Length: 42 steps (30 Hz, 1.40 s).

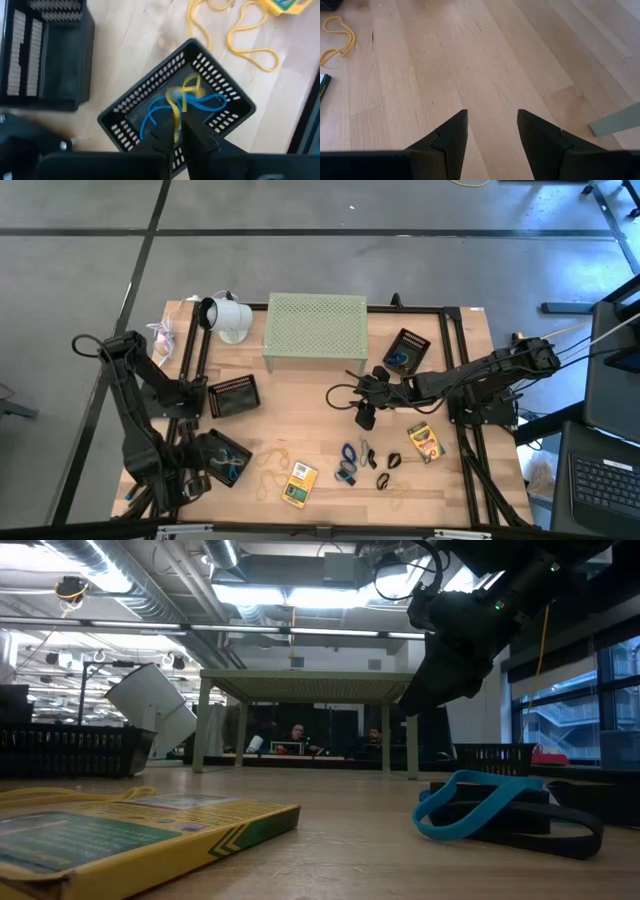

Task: Pick & Place Office Desk Supplies
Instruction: Put the yellow rubber band into the bottom left black bin

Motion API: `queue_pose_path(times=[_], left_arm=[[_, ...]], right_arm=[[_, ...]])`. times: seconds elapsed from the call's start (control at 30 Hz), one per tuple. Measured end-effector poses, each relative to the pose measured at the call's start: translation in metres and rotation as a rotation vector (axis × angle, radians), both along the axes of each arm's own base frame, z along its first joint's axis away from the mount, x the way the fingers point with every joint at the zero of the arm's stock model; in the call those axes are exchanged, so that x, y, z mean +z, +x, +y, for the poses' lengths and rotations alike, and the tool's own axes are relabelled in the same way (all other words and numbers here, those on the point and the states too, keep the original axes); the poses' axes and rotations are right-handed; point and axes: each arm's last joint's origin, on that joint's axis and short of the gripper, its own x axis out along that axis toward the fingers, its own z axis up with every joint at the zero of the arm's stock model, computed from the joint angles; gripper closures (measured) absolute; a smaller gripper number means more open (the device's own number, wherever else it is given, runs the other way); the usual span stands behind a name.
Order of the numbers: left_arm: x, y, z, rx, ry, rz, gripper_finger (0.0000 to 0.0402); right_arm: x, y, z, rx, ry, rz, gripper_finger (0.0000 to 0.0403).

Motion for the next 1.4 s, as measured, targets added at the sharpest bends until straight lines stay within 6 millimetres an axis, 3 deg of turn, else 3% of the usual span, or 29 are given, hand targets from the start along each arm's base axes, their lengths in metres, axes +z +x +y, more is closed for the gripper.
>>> queue_pose_path(times=[0.27,0.43,0.57,0.87,1.03,1.2,1.4], left_arm=[[-0.004,-0.001,0.002,0.009,0.014,0.002,0.0316],[0.0,0.012,0.002,-0.06,0.123,-0.236,0.0293],[0.0,0.034,0.009,-0.011,0.187,-0.349,0.0278],[-0.044,0.106,0.02,-0.057,0.27,-0.11,0.0228],[-0.072,0.142,0.025,-0.177,0.151,0.038,0.0224],[-0.093,0.164,0.025,-0.373,0.092,0.087,0.0234],[-0.108,0.177,0.037,-0.429,0.128,0.151,0.0243]], right_arm=[[0.0,0.0,0.0,0.002,-0.002,0.001,0.0227],[0.0,0.0,0.0,0.003,-0.002,0.0,0.0227],[0.0,0.0,0.0,0.003,-0.002,0.0,0.0227],[0.0,0.0,0.0,0.003,-0.003,0.0,0.0227],[0.0,0.0,0.0,0.005,-0.004,0.001,0.0227],[0.0,0.0,0.0,0.004,-0.004,0.001,0.0227],[0.0,0.0,0.0,0.004,-0.004,0.001,0.0227]])
